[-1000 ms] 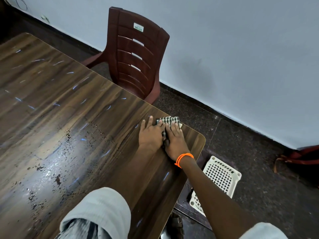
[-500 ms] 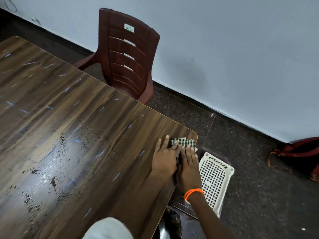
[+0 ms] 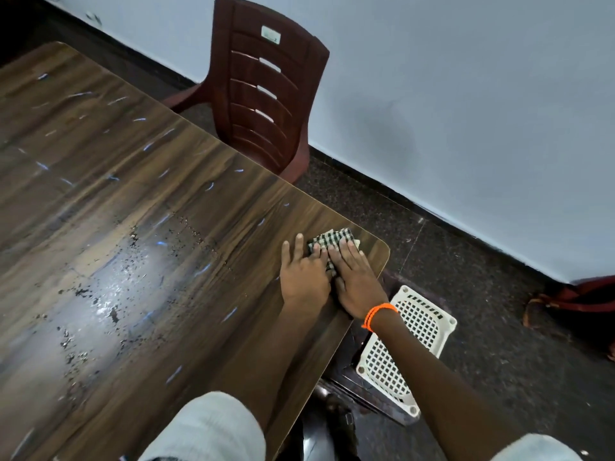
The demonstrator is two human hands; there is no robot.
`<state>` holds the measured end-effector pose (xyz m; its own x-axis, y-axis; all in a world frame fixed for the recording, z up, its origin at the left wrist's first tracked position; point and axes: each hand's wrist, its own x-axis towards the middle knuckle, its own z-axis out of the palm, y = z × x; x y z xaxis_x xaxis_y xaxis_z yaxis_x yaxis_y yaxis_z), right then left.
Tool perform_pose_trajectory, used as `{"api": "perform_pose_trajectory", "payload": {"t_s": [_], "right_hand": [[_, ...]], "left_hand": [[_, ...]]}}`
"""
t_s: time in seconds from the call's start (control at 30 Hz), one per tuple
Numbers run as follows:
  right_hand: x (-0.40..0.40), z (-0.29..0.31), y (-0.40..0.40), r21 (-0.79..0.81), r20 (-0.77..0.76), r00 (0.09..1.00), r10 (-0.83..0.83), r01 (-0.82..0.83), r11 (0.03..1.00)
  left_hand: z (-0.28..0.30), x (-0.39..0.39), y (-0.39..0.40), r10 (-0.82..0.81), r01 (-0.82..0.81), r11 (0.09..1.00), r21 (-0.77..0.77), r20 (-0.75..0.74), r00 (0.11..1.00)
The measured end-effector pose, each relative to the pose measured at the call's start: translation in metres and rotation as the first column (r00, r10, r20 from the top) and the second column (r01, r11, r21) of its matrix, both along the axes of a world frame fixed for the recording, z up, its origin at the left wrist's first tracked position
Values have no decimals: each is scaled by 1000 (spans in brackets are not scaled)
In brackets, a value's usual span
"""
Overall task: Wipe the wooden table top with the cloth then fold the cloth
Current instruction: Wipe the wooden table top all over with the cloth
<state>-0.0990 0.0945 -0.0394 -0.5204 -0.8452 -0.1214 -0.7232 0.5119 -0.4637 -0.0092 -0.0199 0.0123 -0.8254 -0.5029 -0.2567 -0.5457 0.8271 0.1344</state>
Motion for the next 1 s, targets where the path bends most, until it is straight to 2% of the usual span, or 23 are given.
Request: {"api": "perform_pose_trajectory", "payload": {"t_s": [0.1, 0.27, 0.47, 0.57, 0.67, 0.83, 1.0], "right_hand": [[33, -2, 5, -13, -50, 995, 82, -83, 996], [72, -3, 52, 3, -50, 985, 167, -167, 986], [51, 6, 77, 60, -43, 989, 141, -139, 989], [33, 11, 51, 94, -48, 986, 160, -155, 983], [32, 13, 15, 138, -39, 979, 201, -194, 971], [77, 9, -26, 150, -70, 942, 328, -315, 937], [129, 2, 1, 97, -80, 918, 388, -380, 920]], "left_hand": [[-4, 37, 9, 52, -52, 999, -5, -17, 999], [-7, 82, 51, 59, -59, 998, 2, -58, 997], [3, 54, 80, 49, -52, 999, -16, -168, 985], [5, 32, 56, 50, -53, 998, -25, -130, 990], [2, 33, 23, 161, -162, 987, -5, -77, 984], [1, 83, -3, 277, -277, 959, -51, -5, 961], [-8, 140, 27, 302, -304, 950, -76, -34, 953]]}}
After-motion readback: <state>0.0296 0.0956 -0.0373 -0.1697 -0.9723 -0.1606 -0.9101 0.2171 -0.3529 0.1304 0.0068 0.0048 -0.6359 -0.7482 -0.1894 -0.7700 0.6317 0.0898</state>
